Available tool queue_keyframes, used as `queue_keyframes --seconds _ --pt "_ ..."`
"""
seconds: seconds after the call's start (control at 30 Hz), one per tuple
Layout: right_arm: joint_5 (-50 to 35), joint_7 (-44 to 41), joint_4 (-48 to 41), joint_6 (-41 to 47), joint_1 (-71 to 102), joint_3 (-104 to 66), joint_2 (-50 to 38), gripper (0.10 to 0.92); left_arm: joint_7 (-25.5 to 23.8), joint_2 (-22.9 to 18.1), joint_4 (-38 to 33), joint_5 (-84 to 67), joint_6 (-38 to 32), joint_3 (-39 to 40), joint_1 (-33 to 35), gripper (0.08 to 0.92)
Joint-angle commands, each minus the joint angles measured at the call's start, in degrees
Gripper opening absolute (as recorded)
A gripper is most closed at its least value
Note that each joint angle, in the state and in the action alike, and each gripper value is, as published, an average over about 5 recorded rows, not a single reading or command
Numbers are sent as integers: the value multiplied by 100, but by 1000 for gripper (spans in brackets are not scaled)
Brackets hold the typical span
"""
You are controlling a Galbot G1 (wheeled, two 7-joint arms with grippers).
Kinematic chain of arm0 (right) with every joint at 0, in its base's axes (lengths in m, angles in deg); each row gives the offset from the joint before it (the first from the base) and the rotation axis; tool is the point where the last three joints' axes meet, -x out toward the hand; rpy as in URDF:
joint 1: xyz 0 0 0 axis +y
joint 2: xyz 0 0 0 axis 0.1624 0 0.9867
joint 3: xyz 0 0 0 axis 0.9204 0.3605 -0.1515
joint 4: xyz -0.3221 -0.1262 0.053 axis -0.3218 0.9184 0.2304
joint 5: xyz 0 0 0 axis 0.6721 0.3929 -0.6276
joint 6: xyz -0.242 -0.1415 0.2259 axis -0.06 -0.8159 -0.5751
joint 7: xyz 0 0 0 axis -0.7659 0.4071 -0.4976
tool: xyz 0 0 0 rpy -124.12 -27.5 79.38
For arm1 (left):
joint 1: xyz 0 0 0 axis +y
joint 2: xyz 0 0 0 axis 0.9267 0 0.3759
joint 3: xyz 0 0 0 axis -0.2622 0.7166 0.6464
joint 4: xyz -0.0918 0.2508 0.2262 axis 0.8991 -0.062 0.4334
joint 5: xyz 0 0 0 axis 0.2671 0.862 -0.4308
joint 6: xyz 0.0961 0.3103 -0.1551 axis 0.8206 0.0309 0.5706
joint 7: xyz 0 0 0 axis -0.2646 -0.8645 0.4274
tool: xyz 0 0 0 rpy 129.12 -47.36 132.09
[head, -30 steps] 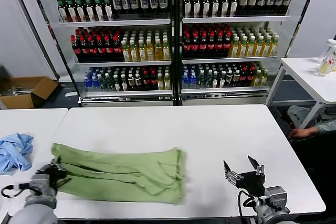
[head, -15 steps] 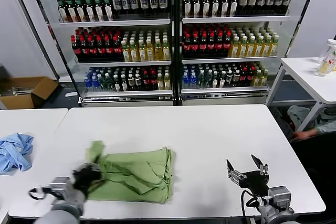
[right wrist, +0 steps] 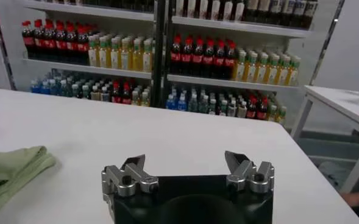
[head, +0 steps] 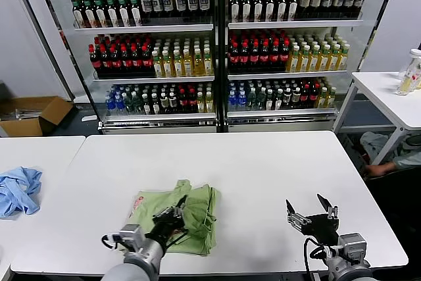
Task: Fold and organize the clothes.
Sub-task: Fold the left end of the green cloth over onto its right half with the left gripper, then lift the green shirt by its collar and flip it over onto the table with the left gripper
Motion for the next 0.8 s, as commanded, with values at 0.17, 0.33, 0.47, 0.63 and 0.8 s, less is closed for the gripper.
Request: queue_keyframes --seconds 0.17,0.33,0.47,0.63,0.8 --pt "2 8 -32 27 -95 60 -12 823 -310 -691 459 401 -517 726 -480 252" --pt "-2 4 -62 51 -253 185 3 823 -559 -402 -218 607 -727 254 -244 399" --pt "2 -4 -141 49 -379 314 24 823 -661 230 -513 768 -746 -908 273 512" --pt "8 -20 -201 38 -449 429 43 823 -689 716 90 1272 -401 -2175 853 659" --pt "8 -29 -230 29 -474 465 0 823 -644 599 388 1267 -103 -2188 1051 785"
